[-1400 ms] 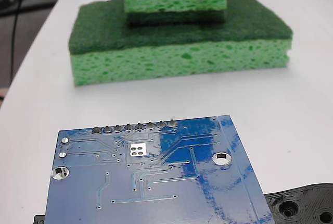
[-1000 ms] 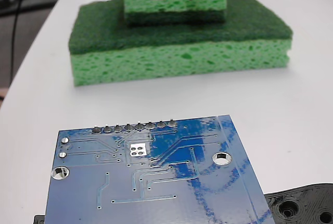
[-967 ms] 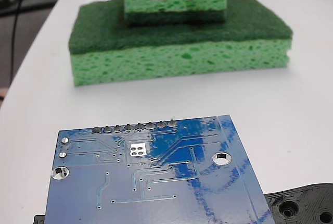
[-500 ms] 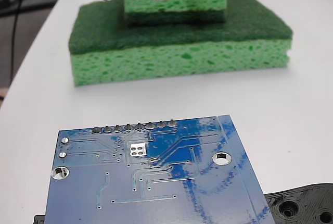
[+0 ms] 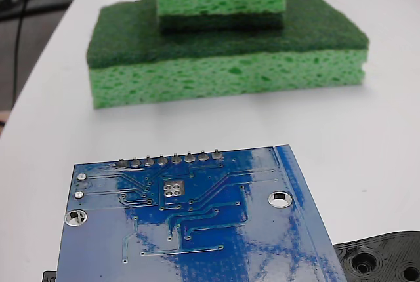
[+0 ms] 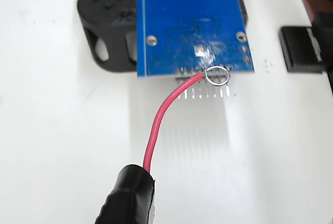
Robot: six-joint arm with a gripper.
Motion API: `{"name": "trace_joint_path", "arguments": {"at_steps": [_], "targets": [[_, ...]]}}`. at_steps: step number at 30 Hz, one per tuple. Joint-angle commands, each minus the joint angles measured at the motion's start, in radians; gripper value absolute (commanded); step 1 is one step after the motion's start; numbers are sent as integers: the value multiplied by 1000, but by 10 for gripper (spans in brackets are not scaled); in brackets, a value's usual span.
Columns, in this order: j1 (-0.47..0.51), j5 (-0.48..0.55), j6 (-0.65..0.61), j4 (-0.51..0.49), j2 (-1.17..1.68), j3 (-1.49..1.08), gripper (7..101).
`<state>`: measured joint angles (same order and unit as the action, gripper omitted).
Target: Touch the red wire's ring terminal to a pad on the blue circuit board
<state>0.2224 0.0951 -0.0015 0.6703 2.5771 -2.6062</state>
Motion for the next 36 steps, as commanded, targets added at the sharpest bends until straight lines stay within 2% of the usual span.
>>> {"name": "trace_joint_path", "arguments": {"at_steps": [1,4,8,13,18,23,36], "targets": [[32,58,-14,-3,-104,103,1003],[66,100,-41,28,-193,199,1003],[130,202,-78,-25,-253,235,1003],[155,259,-101,-117,-311,202,1003],[169,328,-144,-120,-463,282,1003],[163,356,-192,-57,-591,396,1003],[192,377,-229,-103,-658,383,1003]]}}
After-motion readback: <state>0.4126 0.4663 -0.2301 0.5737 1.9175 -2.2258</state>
